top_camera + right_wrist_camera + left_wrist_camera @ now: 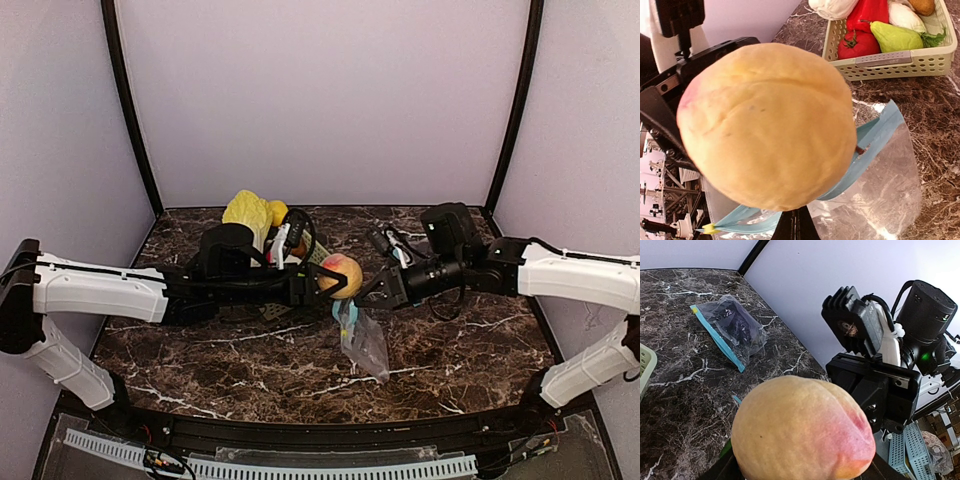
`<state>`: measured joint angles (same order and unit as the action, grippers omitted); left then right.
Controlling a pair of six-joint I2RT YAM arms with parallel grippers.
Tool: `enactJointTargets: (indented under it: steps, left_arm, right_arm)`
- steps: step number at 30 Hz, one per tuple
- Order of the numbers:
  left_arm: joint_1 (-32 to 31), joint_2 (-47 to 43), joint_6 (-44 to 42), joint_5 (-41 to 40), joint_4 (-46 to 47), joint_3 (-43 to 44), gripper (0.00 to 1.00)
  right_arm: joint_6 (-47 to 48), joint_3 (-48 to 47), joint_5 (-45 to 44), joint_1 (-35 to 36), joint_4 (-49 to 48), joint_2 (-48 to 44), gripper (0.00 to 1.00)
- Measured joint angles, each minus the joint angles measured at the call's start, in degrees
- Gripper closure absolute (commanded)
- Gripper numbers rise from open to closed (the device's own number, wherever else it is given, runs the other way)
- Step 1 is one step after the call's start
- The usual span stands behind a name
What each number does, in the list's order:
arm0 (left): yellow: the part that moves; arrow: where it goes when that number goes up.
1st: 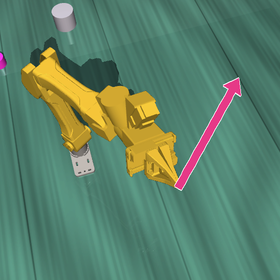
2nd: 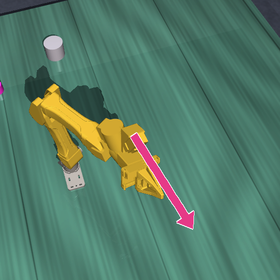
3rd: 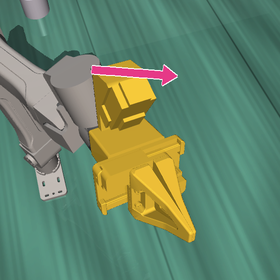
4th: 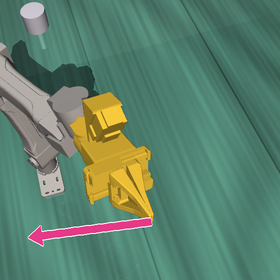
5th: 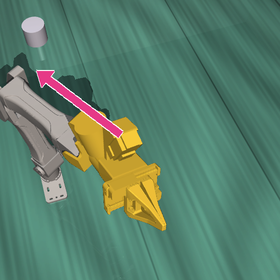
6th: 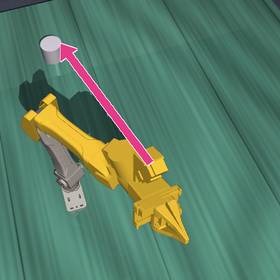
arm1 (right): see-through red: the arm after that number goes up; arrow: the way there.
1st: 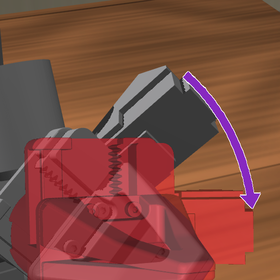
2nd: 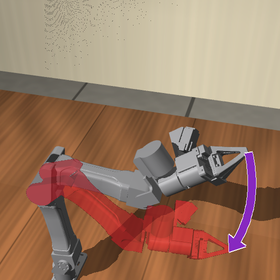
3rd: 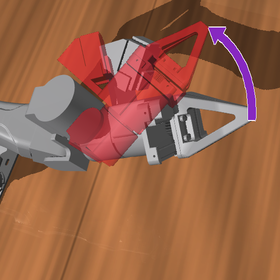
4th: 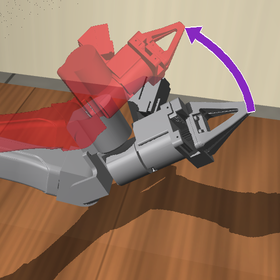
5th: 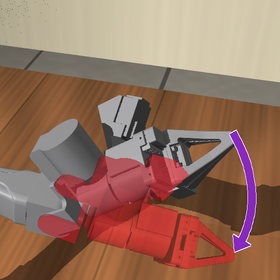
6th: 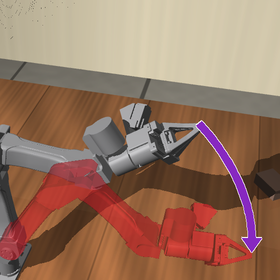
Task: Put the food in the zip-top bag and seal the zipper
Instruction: Place the fake fruit in the zipper food storage bag.
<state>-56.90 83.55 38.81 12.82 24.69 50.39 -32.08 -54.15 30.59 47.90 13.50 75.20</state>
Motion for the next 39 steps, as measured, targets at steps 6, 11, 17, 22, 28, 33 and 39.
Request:
enactJointTargets:
  steps: [6,11,17,22,28,33,39]
  left_arm:
    - [0.00,0.00,-0.02,-0.96,-1.97,0.00,0.44]
    - [-0.07,0.00,-0.02,0.52,-2.51,-0.20,0.44]
    - [-0.63,0.02,-0.72,3.37,-2.34,-0.61,0.44]
    - [-0.66,0.48,-1.38,5.86,-0.94,-0.72,0.44]
    - [-0.98,1.88,-2.43,9.29,1.33,-0.72,0.44]
    - [-2.25,2.51,-3.67,12.02,1.60,-0.42,0.44]
    - [-3.39,3.41,-4.07,13.99,3.39,0.74,0.44]
  right_arm:
    - [-0.66,1.77,3.87,-0.42,-4.85,-2.45,1.00]
    - [-1.05,2.69,4.90,-0.81,-8.22,-4.48,1.00]
    - [-1.07,3.76,6.45,-0.81,-10.56,-4.61,1.00]
    - [-1.46,5.05,9.49,-0.83,-13.99,-4.61,1.00]
    - [-2.19,7.41,13.64,-0.81,-18.58,-5.01,1.00]
    - [-2.60,7.67,15.45,-0.83,-21.27,-5.88,1.00]
    - [-3.08,7.85,16.59,-0.83,-24.70,-6.29,1.00]
